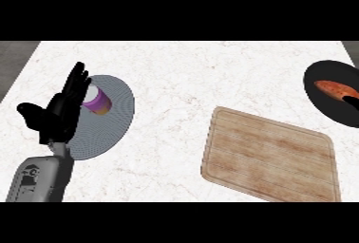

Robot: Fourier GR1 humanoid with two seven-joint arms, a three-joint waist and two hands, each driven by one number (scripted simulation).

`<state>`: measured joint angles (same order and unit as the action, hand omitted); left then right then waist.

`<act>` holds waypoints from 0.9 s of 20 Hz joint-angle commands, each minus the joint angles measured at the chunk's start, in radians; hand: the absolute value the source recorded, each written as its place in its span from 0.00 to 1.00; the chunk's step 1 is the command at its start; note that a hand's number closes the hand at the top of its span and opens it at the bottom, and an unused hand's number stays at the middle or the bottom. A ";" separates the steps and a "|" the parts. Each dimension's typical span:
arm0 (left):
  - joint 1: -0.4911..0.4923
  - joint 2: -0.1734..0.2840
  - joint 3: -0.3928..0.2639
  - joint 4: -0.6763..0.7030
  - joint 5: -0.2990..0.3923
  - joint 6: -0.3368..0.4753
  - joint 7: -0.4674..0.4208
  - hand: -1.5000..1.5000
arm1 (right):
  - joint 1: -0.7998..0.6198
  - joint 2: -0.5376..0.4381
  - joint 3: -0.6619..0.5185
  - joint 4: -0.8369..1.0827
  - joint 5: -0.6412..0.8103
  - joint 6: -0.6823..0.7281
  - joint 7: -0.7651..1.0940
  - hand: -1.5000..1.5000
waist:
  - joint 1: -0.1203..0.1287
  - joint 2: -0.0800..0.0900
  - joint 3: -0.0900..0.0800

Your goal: Pick the sweet potato from the cutting board and place it in the pan

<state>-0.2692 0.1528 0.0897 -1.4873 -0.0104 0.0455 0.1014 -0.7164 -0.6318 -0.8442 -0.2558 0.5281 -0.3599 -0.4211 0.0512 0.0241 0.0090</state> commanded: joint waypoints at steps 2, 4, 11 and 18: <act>0.023 0.035 0.028 -0.023 0.009 -0.013 0.004 0.50 | 0.056 -0.011 -0.095 -0.003 -0.128 0.115 -0.127 0.00 | -0.030 -0.016 -0.005; 0.058 0.030 0.035 0.019 0.014 -0.023 -0.038 0.50 | 0.097 -0.018 -0.122 0.005 -0.176 0.248 -0.186 0.00 | -0.041 -0.018 -0.006; 0.071 0.028 0.039 -0.037 0.005 0.002 0.019 0.50 | 0.232 0.000 -0.086 -0.134 -0.254 0.474 -0.239 0.00 | -0.070 -0.034 -0.011; 0.083 0.040 0.051 -0.030 0.009 -0.010 -0.010 0.50 | 0.433 0.153 -0.061 -0.444 -0.314 0.505 -0.167 0.00 | -0.090 -0.041 -0.015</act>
<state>-0.2145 0.1875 0.1389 -1.4910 -0.0093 0.0477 0.0987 -0.3814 -0.5593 -0.9127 -0.5574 0.2468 0.1229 -0.6093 -0.0309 -0.0120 -0.0041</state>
